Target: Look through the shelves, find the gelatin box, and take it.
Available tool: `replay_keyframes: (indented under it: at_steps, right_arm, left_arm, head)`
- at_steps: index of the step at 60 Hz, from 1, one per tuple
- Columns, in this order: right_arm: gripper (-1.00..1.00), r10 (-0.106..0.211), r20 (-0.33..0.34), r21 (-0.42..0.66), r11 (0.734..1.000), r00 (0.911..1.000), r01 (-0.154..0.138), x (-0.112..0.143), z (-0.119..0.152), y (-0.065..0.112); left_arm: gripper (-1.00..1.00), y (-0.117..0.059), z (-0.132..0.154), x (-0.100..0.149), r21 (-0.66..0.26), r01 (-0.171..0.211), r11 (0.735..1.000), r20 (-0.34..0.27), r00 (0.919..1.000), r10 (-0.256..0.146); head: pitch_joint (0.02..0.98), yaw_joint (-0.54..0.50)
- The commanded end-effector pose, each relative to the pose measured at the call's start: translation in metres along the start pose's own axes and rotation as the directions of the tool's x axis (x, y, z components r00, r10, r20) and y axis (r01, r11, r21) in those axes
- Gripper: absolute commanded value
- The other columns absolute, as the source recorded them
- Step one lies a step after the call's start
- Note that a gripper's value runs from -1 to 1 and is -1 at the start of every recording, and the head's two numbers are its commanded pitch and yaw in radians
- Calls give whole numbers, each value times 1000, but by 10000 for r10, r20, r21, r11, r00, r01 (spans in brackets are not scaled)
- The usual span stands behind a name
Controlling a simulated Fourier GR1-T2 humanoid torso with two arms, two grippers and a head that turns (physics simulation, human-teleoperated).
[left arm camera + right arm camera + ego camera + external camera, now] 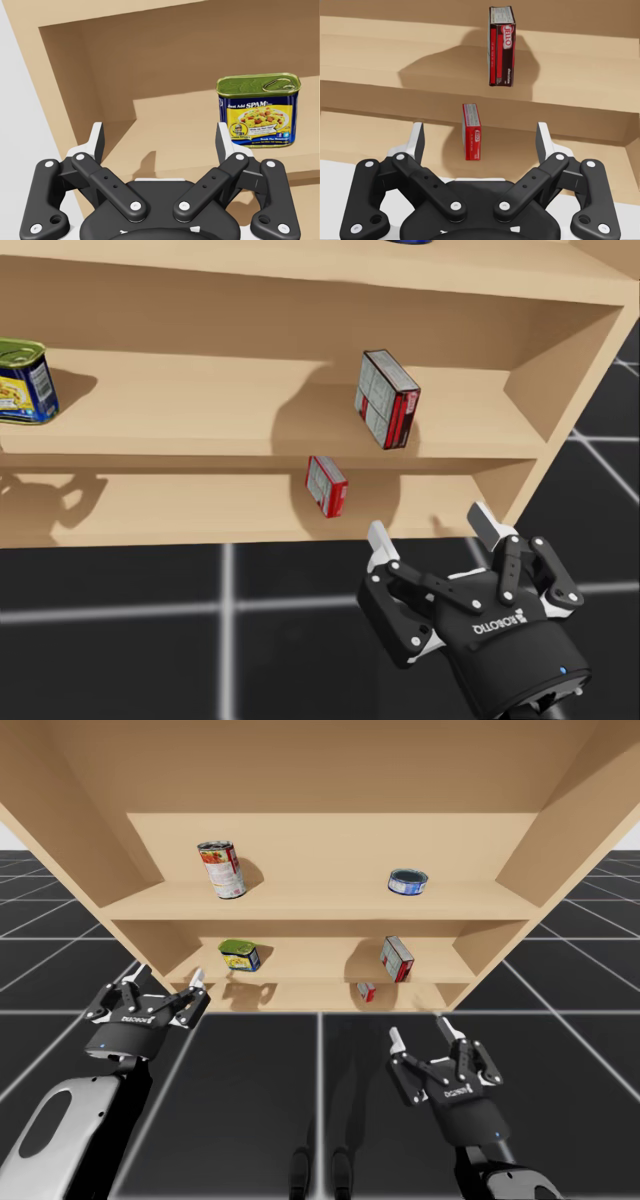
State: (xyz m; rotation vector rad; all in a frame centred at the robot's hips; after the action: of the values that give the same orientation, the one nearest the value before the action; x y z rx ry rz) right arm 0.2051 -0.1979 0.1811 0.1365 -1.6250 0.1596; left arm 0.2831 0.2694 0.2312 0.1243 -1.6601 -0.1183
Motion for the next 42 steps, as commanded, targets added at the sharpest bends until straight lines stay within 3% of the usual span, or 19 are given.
replay_keyframes:
  at_steps: [1,6,11,14,18,23,27,35,42]
  right_arm:
    - [-1000,-92,-448,50,9999,9990,94,-23,-13,9]
    - [-1000,47,-617,-117,9999,9981,-54,-33,-23,12]
    - [-1000,565,-645,-533,9968,9963,-600,-44,-34,17]
    - [-1000,715,-717,-580,9954,9949,-758,-47,-38,19]
    - [-1000,585,-853,-553,9965,9946,-633,-52,-45,22]
    - [-1000,659,-881,-551,9960,9939,-709,-56,-58,26]
    - [-1000,919,-786,-559,9938,9927,-965,-59,-68,28]
    - [-1000,1155,-731,-666,9905,9906,-1204,-63,-83,28]
    - [-1000,1019,-944,-673,9918,9903,-1085,-67,-95,27]
  left_arm:
    - [-1000,0,0,0,-6,7,10000,-6,10000,-7]
    - [-1000,0,0,0,1,7,10000,-10,10000,-7]
    - [-1000,1,0,0,31,6,10000,-8,10000,-6]
    - [-1000,1,0,0,58,8,10000,-6,10000,-8]
    - [-1000,2,0,0,114,-18,9999,5,10000,18]
    - [-1000,2,0,0,145,-22,9999,13,10000,22]
    - [-1000,3,0,0,153,-21,9999,18,10000,20]
    - [-1000,3,0,0,145,-9,9999,13,10000,9]
    - [-1000,3,0,0,142,-6,9999,-3,10000,6]
  head:
    - [735,-191]
    - [736,-192]
    - [735,-192]
    - [734,-193]
    - [732,-194]
    - [730,-199]
    - [729,-202]
    - [727,-206]
    - [727,-209]
